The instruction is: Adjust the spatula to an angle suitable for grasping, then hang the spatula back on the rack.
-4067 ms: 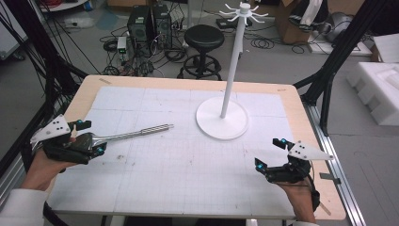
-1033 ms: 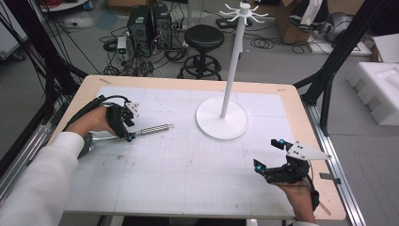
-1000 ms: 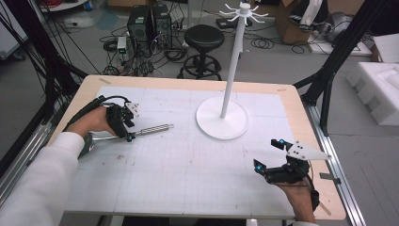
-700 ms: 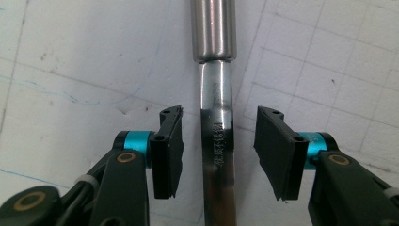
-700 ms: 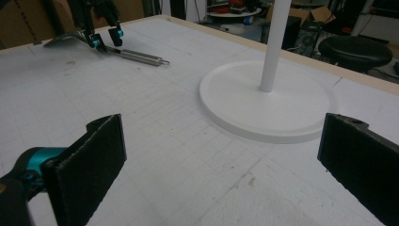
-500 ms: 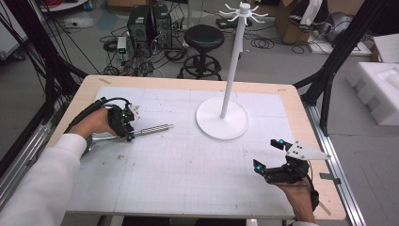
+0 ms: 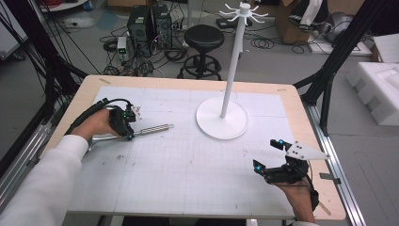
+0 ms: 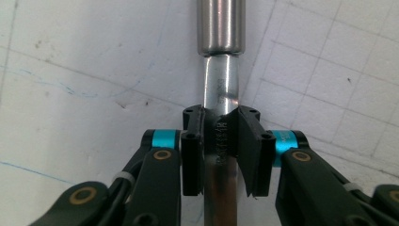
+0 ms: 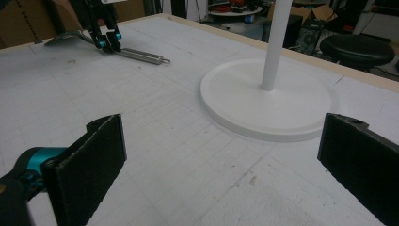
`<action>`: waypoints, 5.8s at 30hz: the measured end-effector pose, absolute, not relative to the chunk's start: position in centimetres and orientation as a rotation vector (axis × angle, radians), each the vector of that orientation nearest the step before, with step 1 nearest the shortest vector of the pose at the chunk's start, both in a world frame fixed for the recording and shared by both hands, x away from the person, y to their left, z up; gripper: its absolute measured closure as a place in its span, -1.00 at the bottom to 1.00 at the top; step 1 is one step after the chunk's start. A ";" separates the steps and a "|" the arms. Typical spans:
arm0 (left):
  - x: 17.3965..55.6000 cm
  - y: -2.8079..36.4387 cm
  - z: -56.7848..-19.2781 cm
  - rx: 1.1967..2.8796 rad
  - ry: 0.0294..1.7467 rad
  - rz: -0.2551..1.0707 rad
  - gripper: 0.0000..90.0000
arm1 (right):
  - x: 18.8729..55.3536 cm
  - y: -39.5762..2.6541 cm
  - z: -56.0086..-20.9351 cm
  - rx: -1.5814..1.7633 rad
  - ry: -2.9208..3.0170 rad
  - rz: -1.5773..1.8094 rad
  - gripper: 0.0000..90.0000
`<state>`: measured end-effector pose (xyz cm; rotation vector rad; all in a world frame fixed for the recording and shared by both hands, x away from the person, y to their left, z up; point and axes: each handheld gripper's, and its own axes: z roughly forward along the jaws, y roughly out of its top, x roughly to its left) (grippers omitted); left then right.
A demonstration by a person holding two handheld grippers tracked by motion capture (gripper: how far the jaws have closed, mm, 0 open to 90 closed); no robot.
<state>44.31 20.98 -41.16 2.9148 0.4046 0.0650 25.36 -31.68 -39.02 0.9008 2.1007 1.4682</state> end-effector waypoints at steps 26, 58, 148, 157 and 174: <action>41.4 21.7 -35.9 2.710 0.323 0.163 0.66 | 25.2 -31.6 -38.7 0.883 2.096 1.479 -0.98; 35.8 21.9 -26.3 2.134 0.198 0.223 0.67 | 25.4 -31.6 -38.6 0.882 2.102 1.499 -0.98; 33.2 13.9 -24.6 1.953 0.059 0.091 0.67 | 30.1 -25.0 -26.8 0.377 2.710 1.247 -0.98; 33.2 13.8 -24.7 1.947 0.055 0.083 0.67 | 30.6 -23.1 -24.1 0.293 2.759 1.199 -0.98; 33.2 13.6 -24.7 1.935 0.053 0.071 0.67 | 31.4 -19.1 -19.9 0.183 2.712 1.321 -0.98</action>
